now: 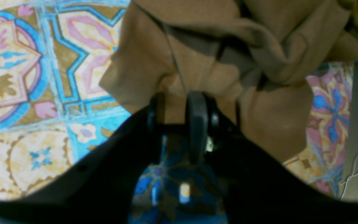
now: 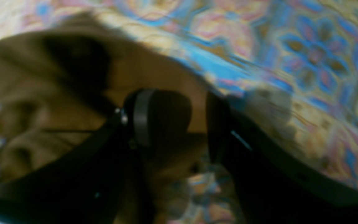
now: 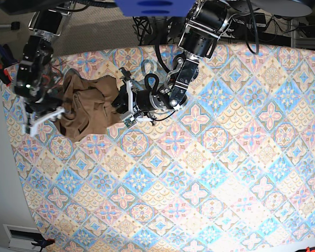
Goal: Layout the t-shirt on the table in an organized manner, then fold the t-shirt properly
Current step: 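Press the bundle flat with the right gripper while the left holds it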
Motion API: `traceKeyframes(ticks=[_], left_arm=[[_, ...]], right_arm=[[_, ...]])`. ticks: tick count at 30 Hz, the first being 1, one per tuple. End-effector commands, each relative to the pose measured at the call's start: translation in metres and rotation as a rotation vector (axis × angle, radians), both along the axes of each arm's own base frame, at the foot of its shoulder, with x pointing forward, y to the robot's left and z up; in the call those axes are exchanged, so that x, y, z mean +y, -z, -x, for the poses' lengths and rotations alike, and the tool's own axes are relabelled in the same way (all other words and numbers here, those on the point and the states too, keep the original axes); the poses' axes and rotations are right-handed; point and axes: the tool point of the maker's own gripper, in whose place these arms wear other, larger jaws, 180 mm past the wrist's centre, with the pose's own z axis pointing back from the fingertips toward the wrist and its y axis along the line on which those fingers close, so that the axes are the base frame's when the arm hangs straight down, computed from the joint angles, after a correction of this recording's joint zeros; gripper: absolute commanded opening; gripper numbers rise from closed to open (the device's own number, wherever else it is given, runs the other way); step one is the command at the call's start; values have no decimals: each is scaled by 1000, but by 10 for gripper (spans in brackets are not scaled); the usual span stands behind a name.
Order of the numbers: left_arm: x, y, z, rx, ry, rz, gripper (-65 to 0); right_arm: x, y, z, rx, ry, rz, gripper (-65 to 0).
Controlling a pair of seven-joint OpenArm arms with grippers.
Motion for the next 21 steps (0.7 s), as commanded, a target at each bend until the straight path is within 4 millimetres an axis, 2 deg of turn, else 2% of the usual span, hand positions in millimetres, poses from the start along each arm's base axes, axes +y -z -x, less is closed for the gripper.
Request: traceKeyframes(ticks=[1, 5, 9, 17, 21], left_arm=[[-3, 1, 4, -5, 31, -29, -514], [-3, 1, 4, -5, 31, -29, -514], [-3, 1, 4, -5, 31, -29, -514], [-3, -2, 1, -10, 24, -21, -514], [-3, -28, -7, -83, 7, 11, -514]], right_arm=[[9, -14, -10, -41, -42, 12, -410], [49, 0, -5, 50, -164, -14, -410], [81, 12, -3, 86, -262, -25, -410], [115, 38, 9, 162, -322, -81, -410], [135, 43, 15, 186, -387, -85, -410]])
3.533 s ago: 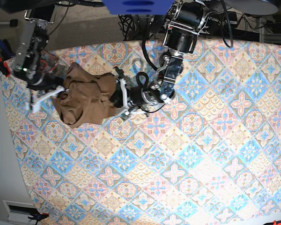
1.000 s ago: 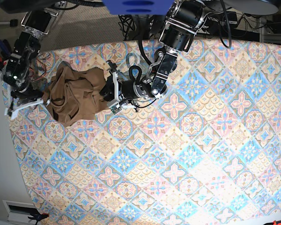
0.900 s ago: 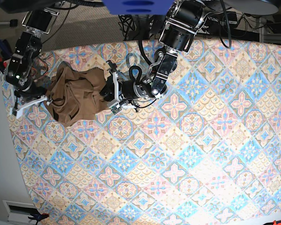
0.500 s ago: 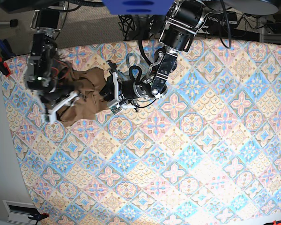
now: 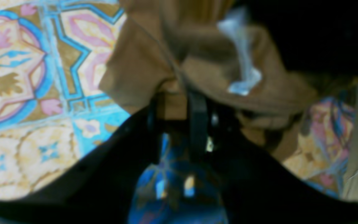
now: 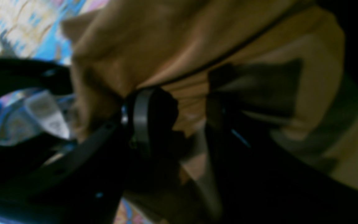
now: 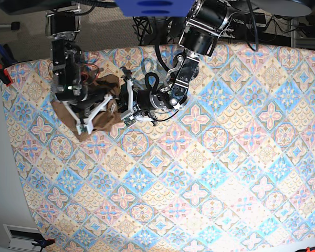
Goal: Layout the t-shirt on the table in an organized manner, then fold the t-shirt properly
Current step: 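Press the bundle flat with the right gripper while the left holds it, then release the bundle and lift both grippers away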
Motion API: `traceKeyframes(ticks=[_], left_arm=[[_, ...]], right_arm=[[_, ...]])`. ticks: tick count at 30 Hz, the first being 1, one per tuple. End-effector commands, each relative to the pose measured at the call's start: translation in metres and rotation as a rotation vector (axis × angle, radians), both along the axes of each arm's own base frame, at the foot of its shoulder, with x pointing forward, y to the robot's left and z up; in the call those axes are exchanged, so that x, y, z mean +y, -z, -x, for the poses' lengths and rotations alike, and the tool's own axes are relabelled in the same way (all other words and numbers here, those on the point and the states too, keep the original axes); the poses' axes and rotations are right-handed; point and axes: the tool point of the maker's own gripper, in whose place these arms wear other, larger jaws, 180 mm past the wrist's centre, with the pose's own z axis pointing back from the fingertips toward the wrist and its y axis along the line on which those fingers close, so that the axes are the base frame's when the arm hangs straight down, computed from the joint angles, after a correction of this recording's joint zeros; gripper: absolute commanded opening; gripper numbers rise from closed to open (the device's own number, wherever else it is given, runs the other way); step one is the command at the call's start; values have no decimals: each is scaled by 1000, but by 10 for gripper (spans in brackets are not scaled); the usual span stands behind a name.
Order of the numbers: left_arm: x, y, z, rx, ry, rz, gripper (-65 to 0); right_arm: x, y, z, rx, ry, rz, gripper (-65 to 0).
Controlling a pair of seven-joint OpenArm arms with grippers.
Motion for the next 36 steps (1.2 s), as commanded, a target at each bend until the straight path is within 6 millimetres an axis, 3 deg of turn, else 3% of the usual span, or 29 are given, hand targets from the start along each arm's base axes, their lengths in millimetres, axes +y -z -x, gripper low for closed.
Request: traceKeyframes(ticks=[1, 7, 11, 17, 22, 25, 28, 31, 32, 36], left_arm=[[-8, -26, -9, -59, -3, 65, -514], [8, -81, -15, -232, -38, 115, -514], [25, -105, -15, -322, -54, 115, -513], [56, -122, -31, -372, -152, 115, -512], [79, -128, -44, -394, -224, 106, -513], [84, -134, -40, -411, -238, 111, -514], [87, -143, -33, -436, -244, 115, -531], [91, -146, -28, -448, -250, 107, -650], [95, -145, -27, -455, -245, 93, -650], [105, -136, -23, -441, -252, 67, -650]], right_arm=[[9, -5, -1, -4, -25, -32, -410], [9, -2, 12, 60, -38, -23, -410], [14, -37, -9, -56, -53, -26, -410], [19, -56, -29, -122, -67, -27, -410], [46, -65, -38, -152, -157, -32, -410], [50, -69, -41, -164, -170, -32, -411], [49, -71, -42, -171, -166, -31, -470], [42, -77, -49, -189, -142, -28, -604], [35, -78, -50, -193, -120, -27, -650], [-1, -86, -58, -219, -2, -20, -650]])
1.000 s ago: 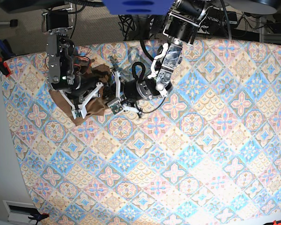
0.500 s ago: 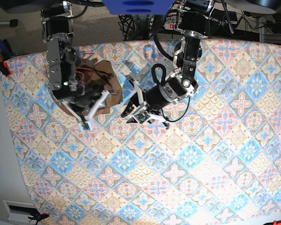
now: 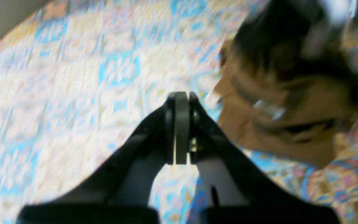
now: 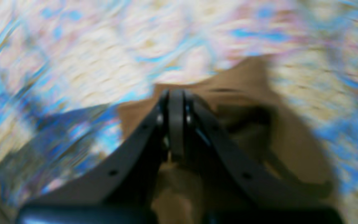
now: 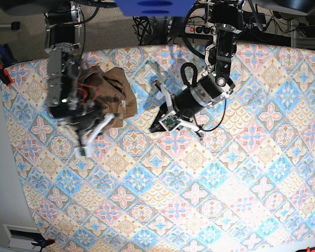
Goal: Layout the t-shirt on the table in an organized manner, then fold the t-shirt properly
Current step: 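Release the bundle and lift both grippers away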
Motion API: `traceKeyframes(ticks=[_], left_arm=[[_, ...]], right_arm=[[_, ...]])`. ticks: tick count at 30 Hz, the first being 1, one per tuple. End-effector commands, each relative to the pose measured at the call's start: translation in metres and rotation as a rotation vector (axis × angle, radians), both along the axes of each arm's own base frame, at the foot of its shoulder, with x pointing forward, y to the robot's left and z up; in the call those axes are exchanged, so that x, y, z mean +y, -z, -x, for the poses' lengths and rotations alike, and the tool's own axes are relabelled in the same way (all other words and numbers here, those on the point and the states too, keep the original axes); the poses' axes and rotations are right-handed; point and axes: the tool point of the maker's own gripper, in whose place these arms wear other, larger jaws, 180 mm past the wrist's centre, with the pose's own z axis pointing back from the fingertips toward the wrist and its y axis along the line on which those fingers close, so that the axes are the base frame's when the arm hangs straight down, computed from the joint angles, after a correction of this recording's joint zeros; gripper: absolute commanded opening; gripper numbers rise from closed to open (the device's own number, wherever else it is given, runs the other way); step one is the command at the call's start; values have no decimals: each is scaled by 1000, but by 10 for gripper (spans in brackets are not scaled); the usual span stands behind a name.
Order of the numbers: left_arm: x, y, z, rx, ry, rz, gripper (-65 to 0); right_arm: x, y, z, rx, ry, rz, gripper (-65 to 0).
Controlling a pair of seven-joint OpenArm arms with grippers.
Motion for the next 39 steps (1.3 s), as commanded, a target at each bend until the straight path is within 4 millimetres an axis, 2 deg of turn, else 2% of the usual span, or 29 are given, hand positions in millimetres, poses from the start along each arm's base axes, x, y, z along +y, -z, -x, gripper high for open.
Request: traceKeyframes(ticks=[1, 6, 13, 19, 29, 34, 39], left_arm=[[1, -16, -4, -36, -19, 57, -650], [37, 0, -6, 8, -128, 42, -650], [77, 3, 12, 22, -238, 7, -650], [104, 15, 30, 68, -311, -27, -650], [133, 42, 74, 183, -386, -75, -650], [133, 54, 97, 243, -383, -86, -650], [128, 55, 121, 246, -379, -35, -650]], right_arm=[[-8, -14, -9, -53, 24, -5, -650], [-44, -22, -11, -76, 142, -9, -650], [-100, -7, 20, -30, 314, 6, -650], [-127, 10, 52, 33, 403, 22, -650], [-179, 30, 121, 137, 581, 74, -650], [-196, 35, 150, 180, 637, 101, -650], [-204, 41, 175, 231, 662, 126, -650]])
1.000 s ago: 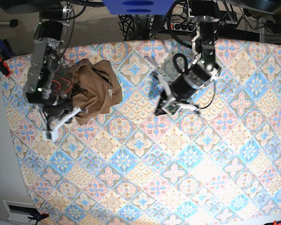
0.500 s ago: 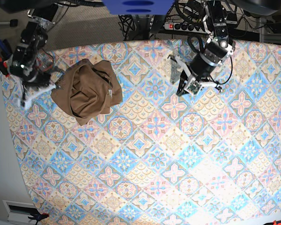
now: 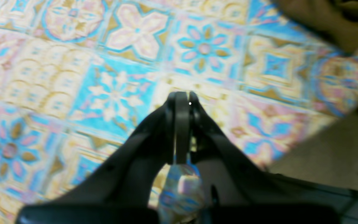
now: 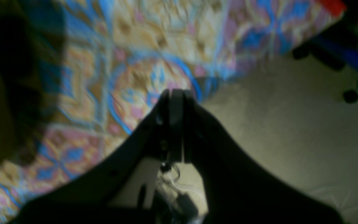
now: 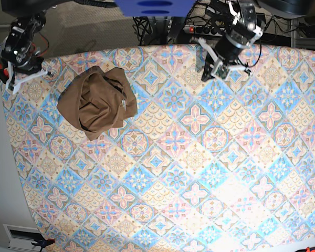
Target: Layout the t-shirt on the table in an organized manner, then fold the t-shirt properly
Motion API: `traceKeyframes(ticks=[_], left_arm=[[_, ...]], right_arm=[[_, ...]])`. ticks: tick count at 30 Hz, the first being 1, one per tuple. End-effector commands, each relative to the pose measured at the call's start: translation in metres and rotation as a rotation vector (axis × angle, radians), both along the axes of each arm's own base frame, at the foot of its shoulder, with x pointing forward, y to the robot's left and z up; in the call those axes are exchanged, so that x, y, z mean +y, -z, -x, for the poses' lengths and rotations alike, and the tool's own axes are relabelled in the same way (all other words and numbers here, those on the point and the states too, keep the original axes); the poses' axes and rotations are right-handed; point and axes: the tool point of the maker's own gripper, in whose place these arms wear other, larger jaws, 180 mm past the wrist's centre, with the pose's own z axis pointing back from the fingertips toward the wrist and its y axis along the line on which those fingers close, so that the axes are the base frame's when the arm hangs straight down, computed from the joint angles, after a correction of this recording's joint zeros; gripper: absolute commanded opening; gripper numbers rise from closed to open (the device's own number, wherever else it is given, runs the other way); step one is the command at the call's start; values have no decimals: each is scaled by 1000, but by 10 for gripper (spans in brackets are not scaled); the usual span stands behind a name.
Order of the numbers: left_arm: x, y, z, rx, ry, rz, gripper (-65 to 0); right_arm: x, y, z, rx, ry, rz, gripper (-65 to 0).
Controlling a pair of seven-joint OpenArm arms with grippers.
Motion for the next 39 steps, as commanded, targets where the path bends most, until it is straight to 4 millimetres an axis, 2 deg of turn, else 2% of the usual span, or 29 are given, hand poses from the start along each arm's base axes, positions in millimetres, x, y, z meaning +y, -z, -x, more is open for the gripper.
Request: traceKeyframes(ticks=[1, 7, 22, 39], left_arm=[[-1, -9, 1, -32, -5, 23, -650], [2, -4, 14, 6, -16, 26, -650], [5, 3, 23, 38, -26, 16, -650], [6, 26, 51, 143, -27, 17, -650]], right_arm=[[-11, -11, -3, -22, 0, 45, -650], [-13, -11, 0, -19, 4, 48, -650], [-15, -14, -4, -43, 0, 63, -650], [-15, -12, -4, -39, 3, 56, -650]])
